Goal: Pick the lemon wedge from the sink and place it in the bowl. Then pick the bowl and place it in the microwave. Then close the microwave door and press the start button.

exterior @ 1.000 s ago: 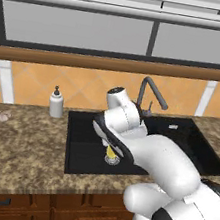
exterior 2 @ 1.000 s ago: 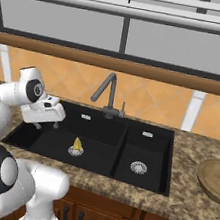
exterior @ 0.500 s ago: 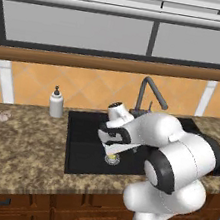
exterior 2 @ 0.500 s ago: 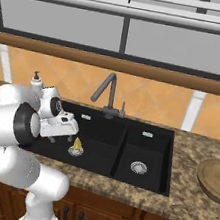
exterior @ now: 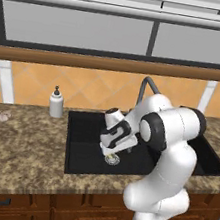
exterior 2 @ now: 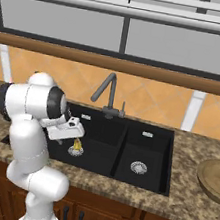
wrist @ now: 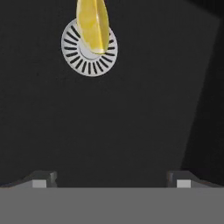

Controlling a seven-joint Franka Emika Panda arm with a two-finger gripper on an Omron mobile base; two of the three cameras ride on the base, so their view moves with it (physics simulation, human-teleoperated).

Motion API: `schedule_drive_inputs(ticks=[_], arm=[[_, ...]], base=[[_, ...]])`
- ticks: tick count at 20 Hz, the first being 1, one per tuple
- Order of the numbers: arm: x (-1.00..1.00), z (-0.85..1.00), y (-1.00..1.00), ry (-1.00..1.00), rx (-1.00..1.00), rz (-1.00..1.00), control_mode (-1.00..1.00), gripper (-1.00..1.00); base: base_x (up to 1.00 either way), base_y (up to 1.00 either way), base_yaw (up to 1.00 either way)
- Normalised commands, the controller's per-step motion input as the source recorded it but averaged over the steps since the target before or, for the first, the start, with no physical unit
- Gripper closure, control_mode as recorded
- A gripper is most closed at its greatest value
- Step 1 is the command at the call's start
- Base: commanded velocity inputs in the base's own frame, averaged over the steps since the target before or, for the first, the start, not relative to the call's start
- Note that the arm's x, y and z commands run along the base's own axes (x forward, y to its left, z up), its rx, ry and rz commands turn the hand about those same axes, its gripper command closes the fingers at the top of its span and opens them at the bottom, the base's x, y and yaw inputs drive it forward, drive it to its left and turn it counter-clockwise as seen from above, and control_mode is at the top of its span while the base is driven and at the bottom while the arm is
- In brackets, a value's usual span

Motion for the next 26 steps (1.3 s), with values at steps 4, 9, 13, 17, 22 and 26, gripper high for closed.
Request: schedule_drive_inputs(ticks=[4,9,13,17,22,26], arm=[[0.68,-0.55,0.00,-0.12,0.00,0.00,-1.00,-1.00],[0.37,-0.64,0.00,-0.14,0.00,0.00,-1.00,-1.00],[0.36,-0.48,0.00,-0.13,0.00,0.00,-1.00,-1.00],[0.39,-0.35,0.00,-0.11,0.00,0.00,-1.00,-1.00],[0.37,-0.29,0.00,-0.06,0.00,0.00,-1.00,-1.00],[0.44,-0.25,-0.01,-0.01,0.00,0.00,-1.00,-1.00]], base=[[0.00,0.00,0.00],[0.00,0.00,0.00],[0.00,0.00,0.00],[0.00,0.00,0.00],[0.00,0.00,0.00],[0.00,0.00,0.00]])
